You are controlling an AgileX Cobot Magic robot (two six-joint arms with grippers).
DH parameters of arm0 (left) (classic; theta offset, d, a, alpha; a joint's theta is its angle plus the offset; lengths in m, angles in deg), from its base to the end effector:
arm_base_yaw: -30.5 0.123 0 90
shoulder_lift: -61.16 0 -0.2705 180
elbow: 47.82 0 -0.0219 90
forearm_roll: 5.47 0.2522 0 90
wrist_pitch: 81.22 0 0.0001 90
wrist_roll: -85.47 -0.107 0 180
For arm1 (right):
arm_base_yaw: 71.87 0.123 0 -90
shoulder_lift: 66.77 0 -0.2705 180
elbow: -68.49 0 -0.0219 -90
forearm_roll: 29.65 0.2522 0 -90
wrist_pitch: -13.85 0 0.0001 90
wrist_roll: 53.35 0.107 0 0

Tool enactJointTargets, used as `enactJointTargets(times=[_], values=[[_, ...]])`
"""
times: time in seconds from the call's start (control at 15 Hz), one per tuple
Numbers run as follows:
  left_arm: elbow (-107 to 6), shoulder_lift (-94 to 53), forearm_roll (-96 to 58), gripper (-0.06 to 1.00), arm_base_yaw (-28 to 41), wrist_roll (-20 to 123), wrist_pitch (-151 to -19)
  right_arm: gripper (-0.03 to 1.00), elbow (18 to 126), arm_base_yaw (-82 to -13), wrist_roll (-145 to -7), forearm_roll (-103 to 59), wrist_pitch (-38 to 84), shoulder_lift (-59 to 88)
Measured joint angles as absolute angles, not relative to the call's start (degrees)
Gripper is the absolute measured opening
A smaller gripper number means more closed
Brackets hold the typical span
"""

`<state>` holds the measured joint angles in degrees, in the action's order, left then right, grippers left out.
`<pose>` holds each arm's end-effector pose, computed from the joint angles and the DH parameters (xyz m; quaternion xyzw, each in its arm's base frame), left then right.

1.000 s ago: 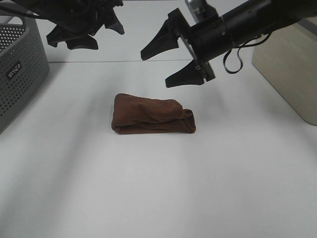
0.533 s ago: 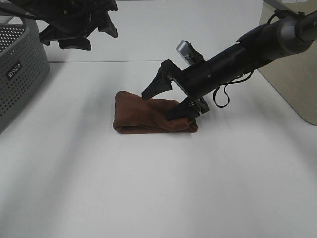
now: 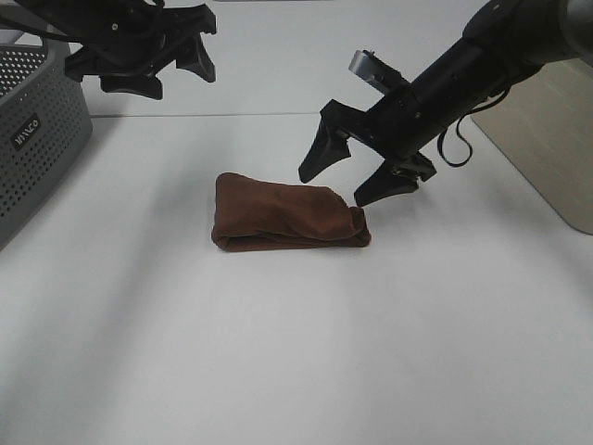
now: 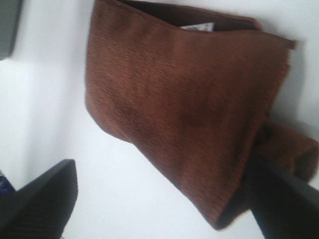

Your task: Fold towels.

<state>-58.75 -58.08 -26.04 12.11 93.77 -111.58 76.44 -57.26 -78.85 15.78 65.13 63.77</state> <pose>0.4211 -0.1601 0.2235 -0.0309 0.9269 -0.2152 0.3058 0.3961 0.1648 0.1258 -0.1044 0.9425 0.3077 0.0789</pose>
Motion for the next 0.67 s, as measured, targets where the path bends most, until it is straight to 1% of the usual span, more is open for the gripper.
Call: enactJointTargets(times=[0.13, 0.47, 0.67], values=[[-58.7, -54.9, -21.4, 0.67, 12.1, 92.2, -115.7, 0.85, 76.4, -57.3, -70.3, 4.8, 65.9, 60.3], [-58.7, -47.3, -11.9, 0.67, 12.1, 92.1, -127.7, 0.85, 76.4, -57.3, -58.4, -9.2, 73.7, 47.6], [-58.7, -43.2, -8.2, 0.67, 12.1, 92.1, -137.5, 0.85, 76.4, -57.3, -54.0, -16.8, 80.8, 39.3]])
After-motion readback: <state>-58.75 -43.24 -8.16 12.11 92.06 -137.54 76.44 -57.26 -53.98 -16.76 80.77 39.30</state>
